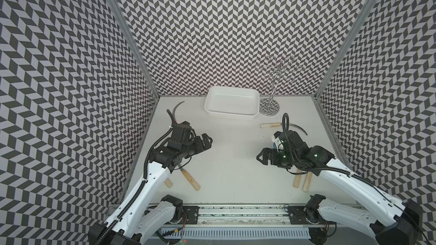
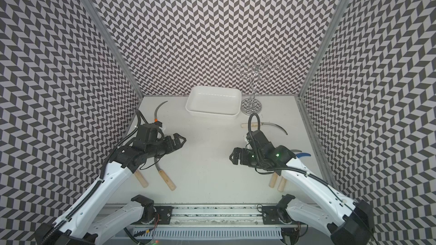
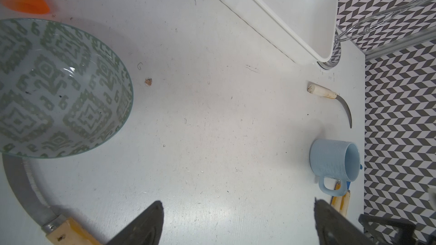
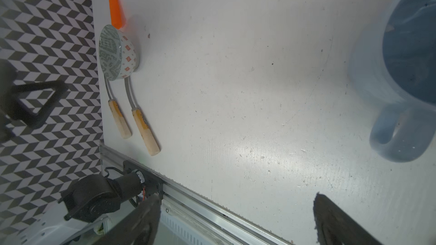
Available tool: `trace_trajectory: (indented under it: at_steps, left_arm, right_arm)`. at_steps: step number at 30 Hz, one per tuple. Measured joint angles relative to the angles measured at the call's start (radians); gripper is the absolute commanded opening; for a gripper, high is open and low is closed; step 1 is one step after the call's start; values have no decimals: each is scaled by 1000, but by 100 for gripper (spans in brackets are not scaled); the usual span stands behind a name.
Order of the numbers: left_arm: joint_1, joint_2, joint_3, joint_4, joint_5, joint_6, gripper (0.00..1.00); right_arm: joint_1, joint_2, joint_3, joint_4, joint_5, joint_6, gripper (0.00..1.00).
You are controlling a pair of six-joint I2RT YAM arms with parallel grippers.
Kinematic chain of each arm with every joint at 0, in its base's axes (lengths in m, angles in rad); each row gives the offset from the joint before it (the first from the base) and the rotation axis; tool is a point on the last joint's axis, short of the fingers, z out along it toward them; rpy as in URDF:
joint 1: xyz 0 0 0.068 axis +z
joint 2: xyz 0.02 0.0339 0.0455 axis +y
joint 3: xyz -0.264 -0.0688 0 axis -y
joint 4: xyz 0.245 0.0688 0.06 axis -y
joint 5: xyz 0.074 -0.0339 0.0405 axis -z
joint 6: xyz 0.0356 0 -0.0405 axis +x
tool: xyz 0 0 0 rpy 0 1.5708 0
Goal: Put small sickles into storage boxes
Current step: Move the distractor to the center of the board.
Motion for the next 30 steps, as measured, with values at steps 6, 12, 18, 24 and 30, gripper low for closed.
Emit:
trace_trajectory:
  at_steps: [6, 12, 18, 24, 30]
  left_arm:
    - [-2, -32, -3, -2, 20, 2, 100]
    - [-2, -46, -1, -21, 28, 16, 100]
    - [-2, -58, -1, -35, 41, 25, 100]
    - [-2, -79, -1, -35, 54, 25, 100]
    - [-2, -77, -1, -21, 87, 36, 100]
  right_arm:
    - [10, -30, -206, 276, 19, 218, 100]
    - [11, -6, -267, 510, 53, 349, 100]
    - [12, 92, -259, 633, 65, 387, 100]
    - [12, 117, -273, 698, 106, 442, 100]
    - [12, 141, -283, 708, 154, 462, 100]
